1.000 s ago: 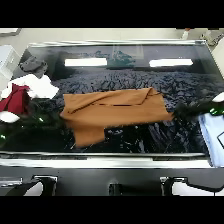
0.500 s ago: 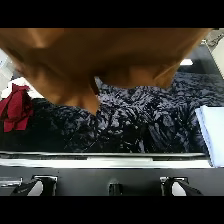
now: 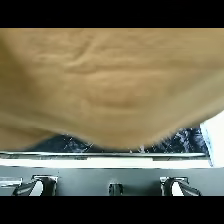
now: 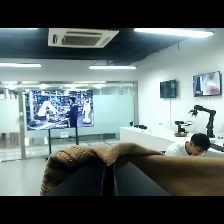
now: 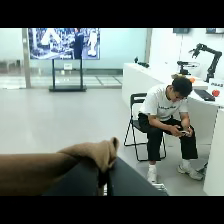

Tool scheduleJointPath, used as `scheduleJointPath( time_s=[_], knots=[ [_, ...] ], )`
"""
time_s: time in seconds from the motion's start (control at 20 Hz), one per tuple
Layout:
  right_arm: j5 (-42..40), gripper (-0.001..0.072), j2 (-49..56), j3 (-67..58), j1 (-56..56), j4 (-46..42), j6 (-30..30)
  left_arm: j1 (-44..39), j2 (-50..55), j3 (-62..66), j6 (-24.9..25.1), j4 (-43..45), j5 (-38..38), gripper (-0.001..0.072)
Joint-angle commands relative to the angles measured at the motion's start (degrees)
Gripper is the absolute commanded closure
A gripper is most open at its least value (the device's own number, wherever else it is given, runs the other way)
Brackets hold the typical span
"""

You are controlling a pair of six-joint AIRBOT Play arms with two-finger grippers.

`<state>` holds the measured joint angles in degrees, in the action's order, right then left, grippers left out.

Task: Fold the clothes and pants, and hang the long-sleeved shirts on hangers.

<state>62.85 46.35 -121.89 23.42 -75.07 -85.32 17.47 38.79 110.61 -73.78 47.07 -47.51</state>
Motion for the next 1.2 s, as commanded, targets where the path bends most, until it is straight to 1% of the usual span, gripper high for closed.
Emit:
scheduleJointPath(
  time_s=[0.0,0.05,0.1,0.15,0.2,0.25,0.3,0.35,0.4,0.45,0.5,0.55,0.6,0.7,0.8,0.9,1.0,1.15],
  knots=[
    [5.7,0.0677,2.7,-0.1,0.0,0.5,-4.2,0.1,2.4,0.3,-4.9,4.2,-6.4,0.0686],
    [12.3,0.0678,5.3,0.0,0.0,2.8,-4.0,0.1,4.6,-0.2,-6.4,4.7,-13.0,0.0686],
    [20.5,0.0679,8.7,1.1,0.0,4.5,-4.3,0.0,7.0,-1.6,-7.3,4.5,-19.3,0.0685],
    [28.0,0.0679,12.0,4.0,-0.1,6.1,-5.3,-0.2,9.5,-4.4,-8.2,4.3,-24.9,0.0685],
    [33.0,0.0679,15.5,9.3,-0.9,7.0,-5.9,-1.4,12.2,-9.1,-8.1,4.5,-29.0,0.0686],
    [34.4,0.0679,18.2,15.6,-3.3,5.1,-5.9,-2.9,14.5,-15.4,-8.0,5.3,-30.0,0.0685],
    [32.9,0.0679,20.5,23.3,-7.2,0.8,-5.7,-4.7,16.4,-22.3,-6.9,5.8,-29.0,0.0685],
    [28.7,0.068,22.5,30.6,-10.9,-3.9,-5.6,-6.7,18.6,-30.1,-5.2,6.1,-26.6,0.0685],
    [23.3,0.0679,24.5,37.4,-14.0,-7.5,-6.2,-8.5,21.0,-36.8,-5.0,6.1,-23.9,0.0685],
    [17.3,0.0679,27.3,43.1,-16.3,-9.7,-8.3,-9.9,23.8,-43.2,-5.0,6.1,-20.1,0.0685],
    [12.7,0.0679,30.6,46.0,-17.4,-9.6,-10.2,-10.9,26.8,-47.7,-5.0,6.1,-16.0,0.0685],
    [8.7,0.0679,34.3,46.4,-17.9,-9.0,-12.5,-11.7,30.5,-50.9,-5.0,5.8,-11.1,0.0684],
    [2.9,0.0678,37.6,46.1,-18.3,-8.0,-13.4,-12.1,34.2,-52.0,-4.5,5.6,-6.9,0.0683],
    [-9.1,0.0677,41.3,44.7,-18.4,-5.4,-14.2,-12.1,41.0,-49.9,-3.8,4.8,-0.1,0.0684],
    [-20.9,0.0677,42.0,44.1,-18.4,-4.5,-16.5,-12.2,45.1,-45.6,-3.7,4.0,5.4,0.0684],
    [-29.5,0.0677,42.7,44.1,-18.4,-4.5,-16.5,-13.0,47.7,-42.0,-3.1,3.9,10.4,0.0683],
    [-34.0,0.0677,44.5,44.1,-18.4,-4.3,-16.5,-14.8,49.4,-40.9,-2.1,3.9,16.6,0.0683],
    [-35.4,0.0677,48.4,44.1,-18.4,-3.0,-16.9,-18.0,51.9,-40.9,-2.1,3.9,25.0,0.0683]
  ],
)
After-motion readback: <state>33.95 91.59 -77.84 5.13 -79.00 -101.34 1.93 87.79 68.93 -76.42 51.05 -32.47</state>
